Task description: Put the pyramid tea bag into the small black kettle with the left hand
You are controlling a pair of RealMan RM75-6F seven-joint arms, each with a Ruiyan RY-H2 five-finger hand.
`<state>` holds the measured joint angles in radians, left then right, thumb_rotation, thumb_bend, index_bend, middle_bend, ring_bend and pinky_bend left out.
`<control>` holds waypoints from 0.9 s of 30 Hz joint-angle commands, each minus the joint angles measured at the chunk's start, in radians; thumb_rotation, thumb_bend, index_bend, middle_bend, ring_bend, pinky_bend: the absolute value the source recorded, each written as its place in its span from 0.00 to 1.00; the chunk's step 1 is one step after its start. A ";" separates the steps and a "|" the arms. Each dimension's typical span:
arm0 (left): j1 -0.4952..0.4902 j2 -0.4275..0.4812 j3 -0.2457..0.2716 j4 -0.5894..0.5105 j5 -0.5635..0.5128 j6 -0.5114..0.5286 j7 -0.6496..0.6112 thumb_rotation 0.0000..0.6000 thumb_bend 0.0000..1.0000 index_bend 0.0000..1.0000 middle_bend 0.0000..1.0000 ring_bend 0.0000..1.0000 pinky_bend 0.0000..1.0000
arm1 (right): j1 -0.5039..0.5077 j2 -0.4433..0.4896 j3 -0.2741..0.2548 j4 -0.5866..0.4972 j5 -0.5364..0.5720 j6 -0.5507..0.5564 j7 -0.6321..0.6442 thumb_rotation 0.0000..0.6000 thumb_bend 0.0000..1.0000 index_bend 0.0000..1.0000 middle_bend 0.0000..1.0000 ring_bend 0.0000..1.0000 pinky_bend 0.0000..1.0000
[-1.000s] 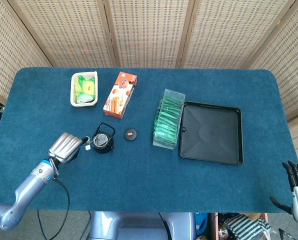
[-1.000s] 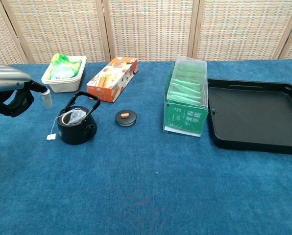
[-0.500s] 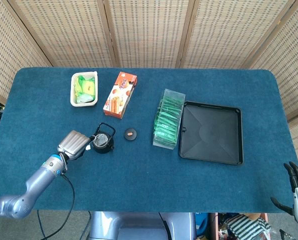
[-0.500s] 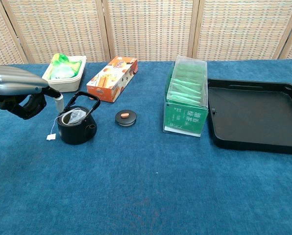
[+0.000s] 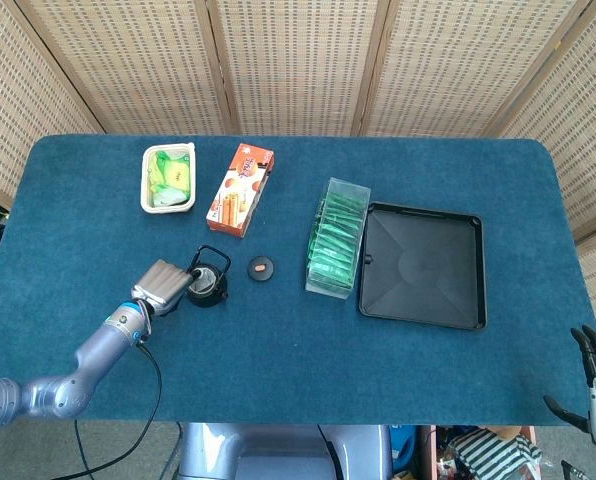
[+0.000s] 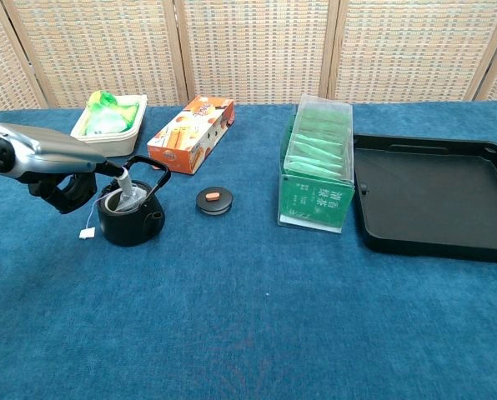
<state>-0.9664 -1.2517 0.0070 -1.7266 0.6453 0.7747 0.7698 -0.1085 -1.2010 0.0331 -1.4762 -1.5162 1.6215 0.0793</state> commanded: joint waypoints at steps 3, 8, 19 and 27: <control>-0.026 -0.013 0.018 0.006 -0.023 -0.006 -0.003 1.00 1.00 0.15 0.68 0.58 0.64 | -0.002 0.001 0.001 0.000 0.001 0.002 0.001 1.00 0.02 0.11 0.16 0.00 0.06; -0.050 -0.016 0.032 0.006 -0.045 -0.026 -0.014 1.00 1.00 0.15 0.69 0.58 0.64 | -0.004 -0.001 0.001 0.003 0.001 0.004 0.004 1.00 0.02 0.11 0.16 0.00 0.06; -0.091 -0.031 0.065 0.010 -0.081 -0.028 -0.024 1.00 1.00 0.15 0.69 0.58 0.64 | -0.009 -0.004 0.001 0.007 0.004 0.008 0.010 1.00 0.02 0.11 0.16 0.00 0.06; -0.078 0.007 0.055 -0.036 -0.032 0.011 -0.087 1.00 1.00 0.15 0.69 0.58 0.64 | -0.010 -0.001 0.002 0.004 0.003 0.008 0.008 1.00 0.02 0.11 0.16 0.00 0.06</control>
<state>-1.0533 -1.2584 0.0671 -1.7471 0.5921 0.7725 0.7012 -0.1183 -1.2017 0.0353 -1.4722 -1.5127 1.6292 0.0871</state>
